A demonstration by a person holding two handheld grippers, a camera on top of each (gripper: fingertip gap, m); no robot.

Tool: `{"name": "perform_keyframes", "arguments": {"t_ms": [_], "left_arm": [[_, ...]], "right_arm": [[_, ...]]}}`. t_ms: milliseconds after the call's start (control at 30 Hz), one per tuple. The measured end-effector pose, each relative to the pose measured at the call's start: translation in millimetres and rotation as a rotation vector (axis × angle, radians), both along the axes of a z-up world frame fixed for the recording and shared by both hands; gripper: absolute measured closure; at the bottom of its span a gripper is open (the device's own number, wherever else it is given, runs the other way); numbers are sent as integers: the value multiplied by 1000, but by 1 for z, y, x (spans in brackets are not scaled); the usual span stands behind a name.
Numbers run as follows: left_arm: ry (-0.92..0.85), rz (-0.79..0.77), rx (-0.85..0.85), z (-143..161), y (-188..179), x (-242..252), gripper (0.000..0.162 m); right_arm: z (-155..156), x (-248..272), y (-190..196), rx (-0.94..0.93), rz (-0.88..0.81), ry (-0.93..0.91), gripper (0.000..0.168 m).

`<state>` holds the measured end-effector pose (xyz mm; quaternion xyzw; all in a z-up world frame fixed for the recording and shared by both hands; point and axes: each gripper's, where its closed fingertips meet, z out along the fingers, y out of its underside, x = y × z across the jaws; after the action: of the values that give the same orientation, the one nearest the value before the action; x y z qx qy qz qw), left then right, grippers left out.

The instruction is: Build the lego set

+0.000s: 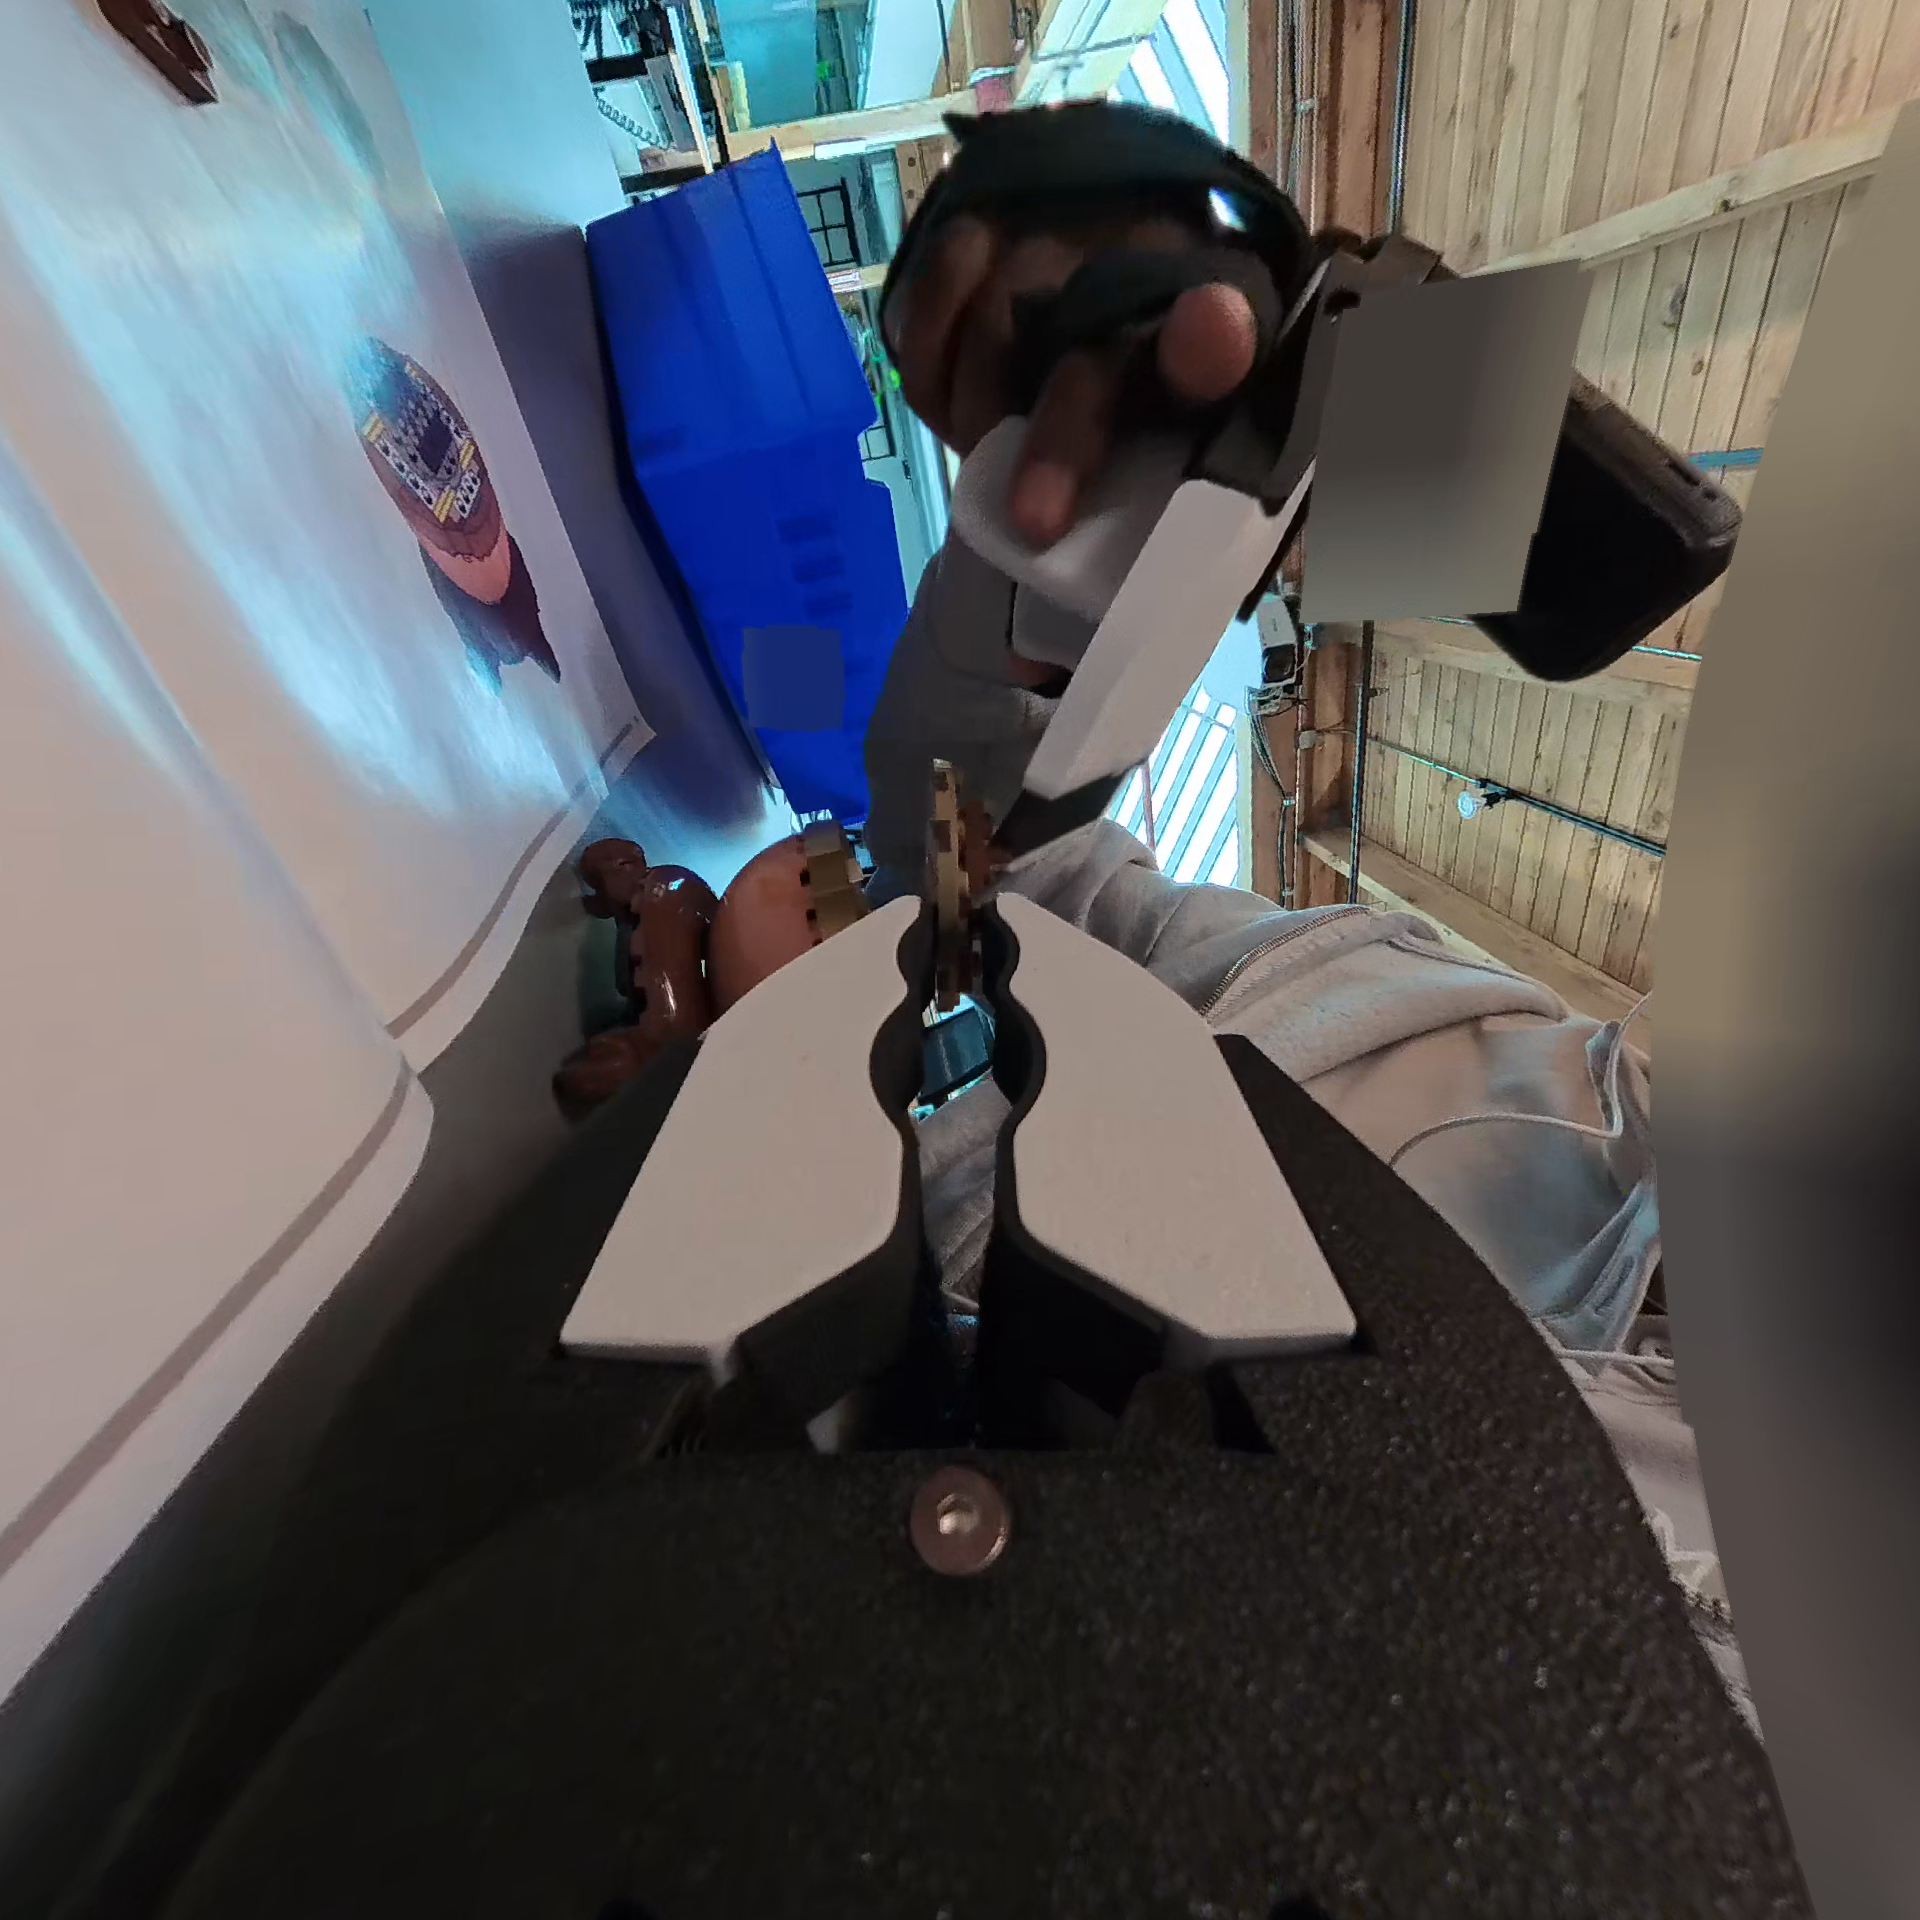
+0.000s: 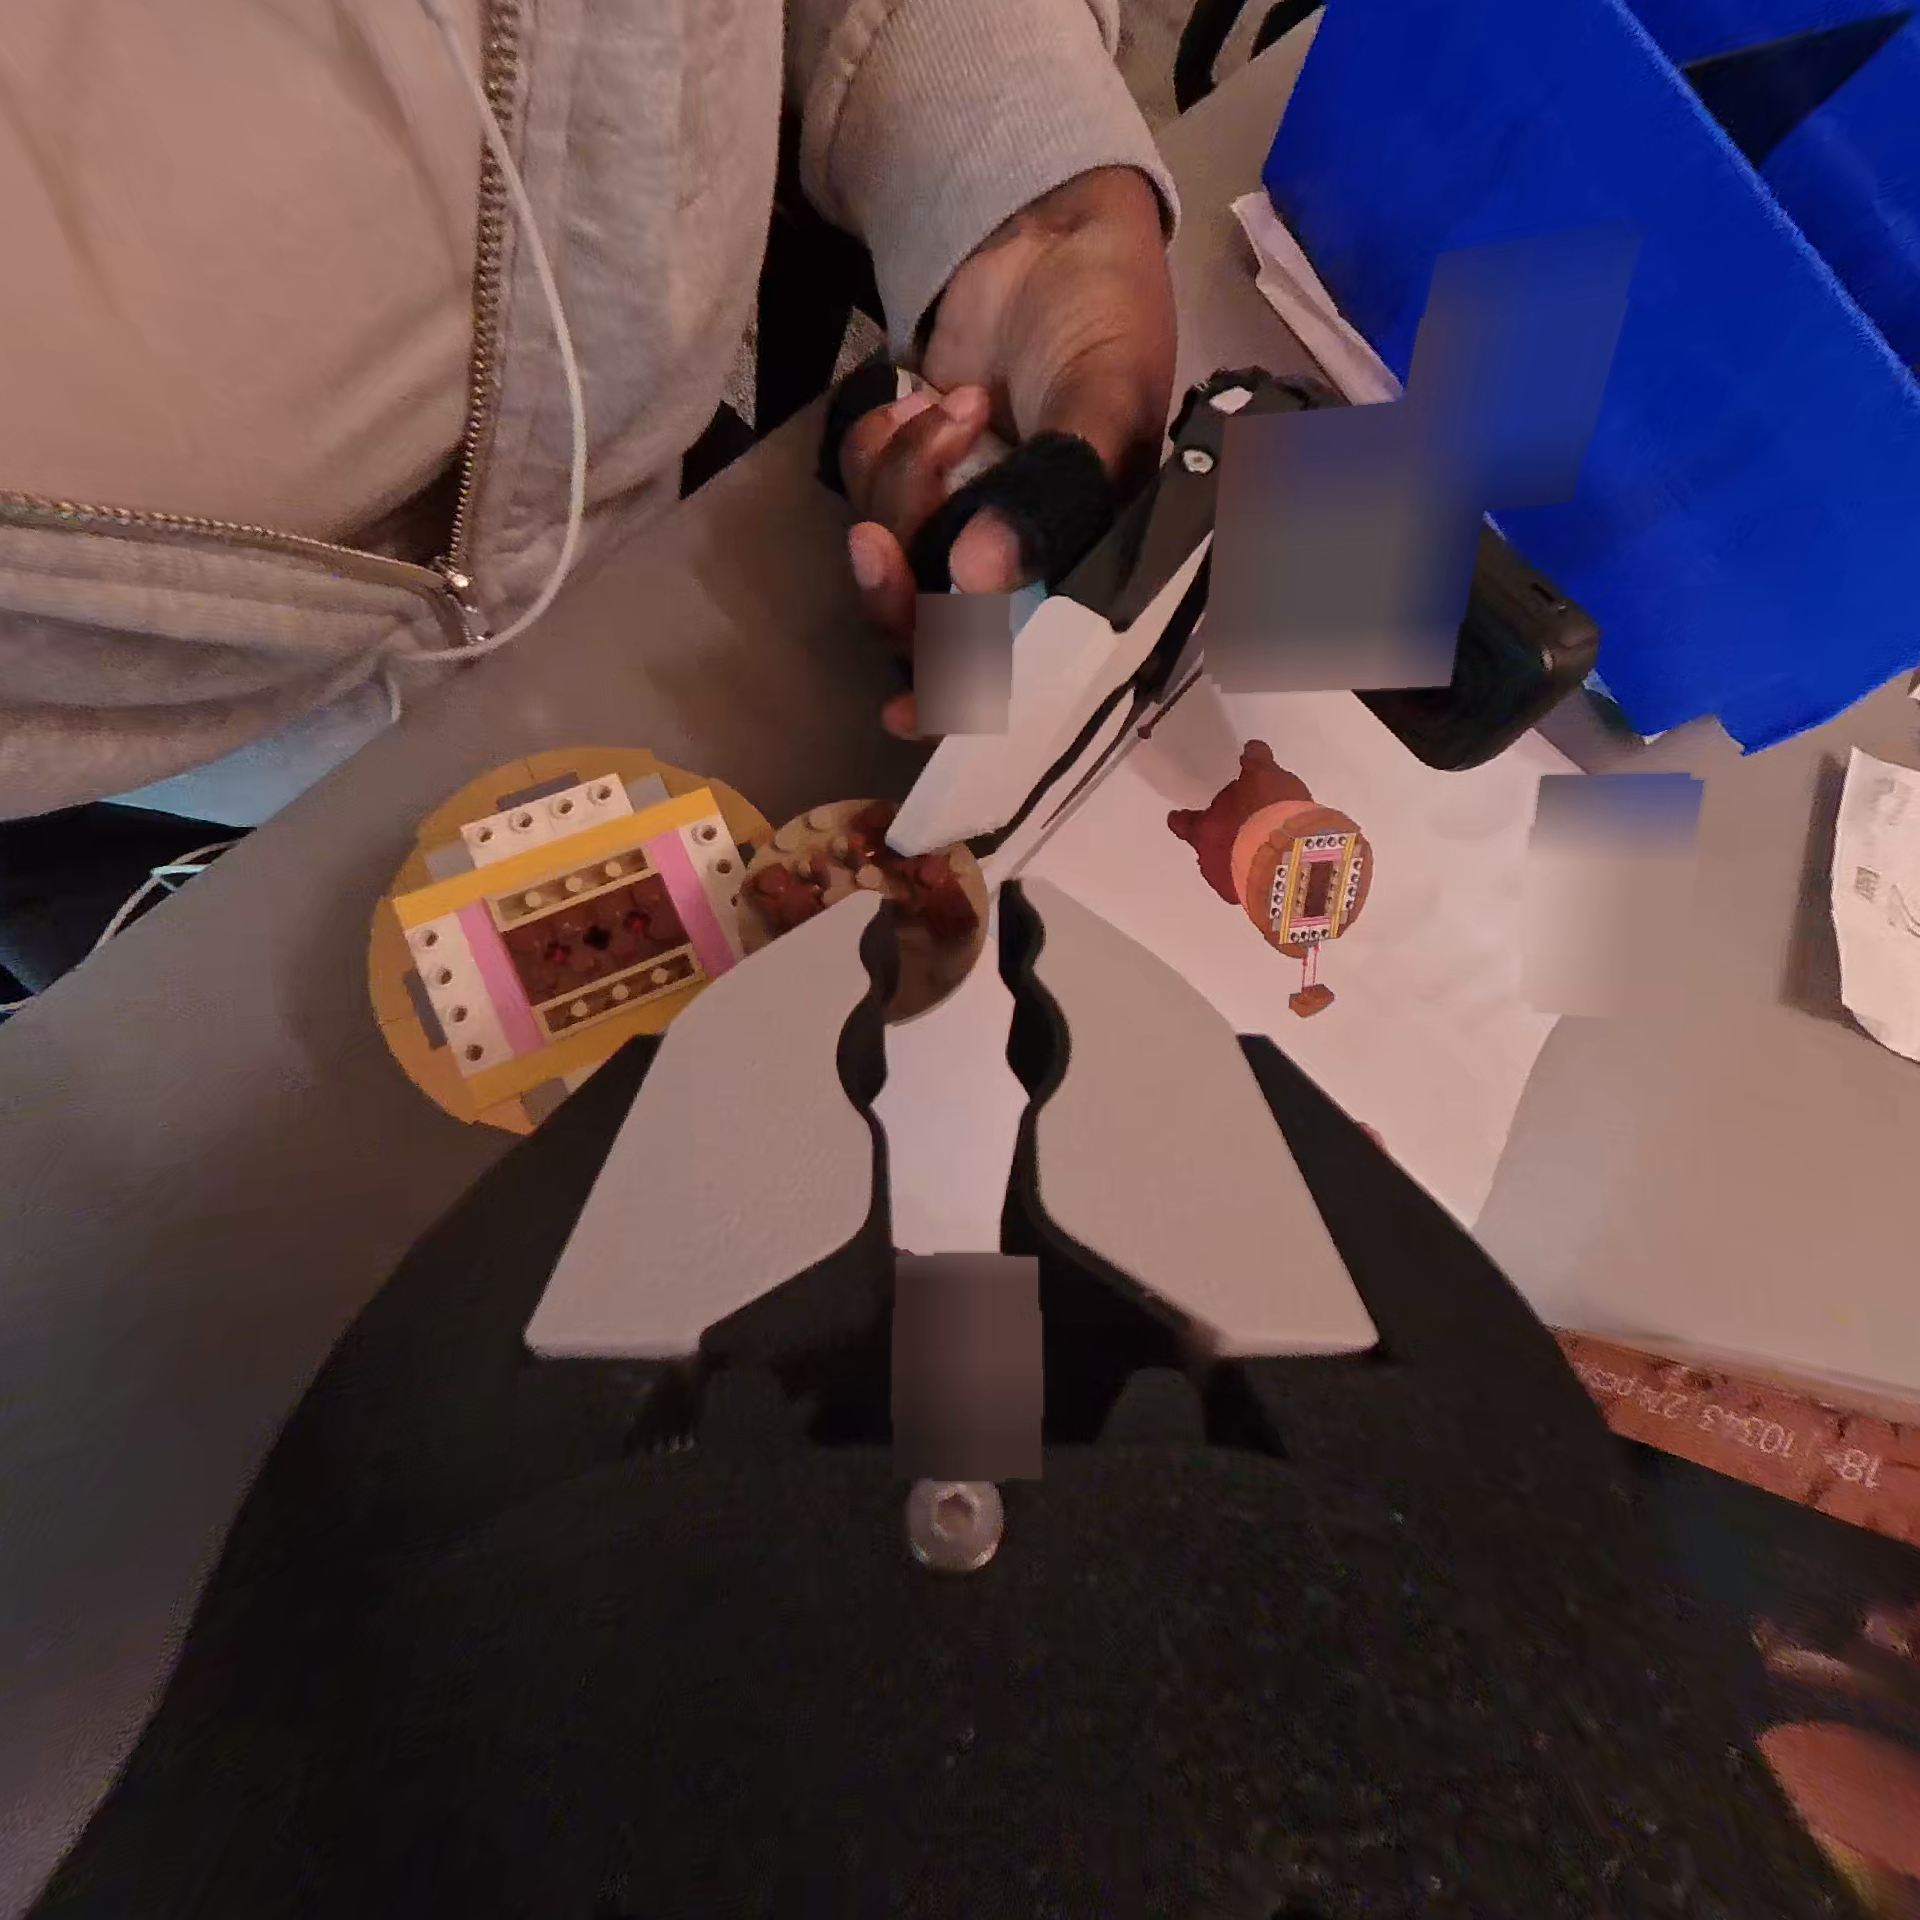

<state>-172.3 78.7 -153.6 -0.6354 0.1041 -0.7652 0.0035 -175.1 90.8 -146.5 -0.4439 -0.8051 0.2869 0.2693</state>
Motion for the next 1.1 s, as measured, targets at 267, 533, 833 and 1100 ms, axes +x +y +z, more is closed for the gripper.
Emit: {"name": "perform_keyframes", "arguments": {"t_ms": [267, 533, 833, 1100], "left_arm": [[1, 61, -4, -1, 10, -3, 155], [3, 34, -10, -2, 6, 2, 155], [3, 72, -11, -2, 9, 2, 155], [1, 117, -10, -3, 19, -3, 155]], "right_arm": [[-6, 3, 7, 28, -215, 2, 165], [5, 9, 4, 10, -174, 34, 156], [-2, 11, 8, 12, -190, -75, 149], [40, 54, 21, 20, -560, 276, 140]]}}
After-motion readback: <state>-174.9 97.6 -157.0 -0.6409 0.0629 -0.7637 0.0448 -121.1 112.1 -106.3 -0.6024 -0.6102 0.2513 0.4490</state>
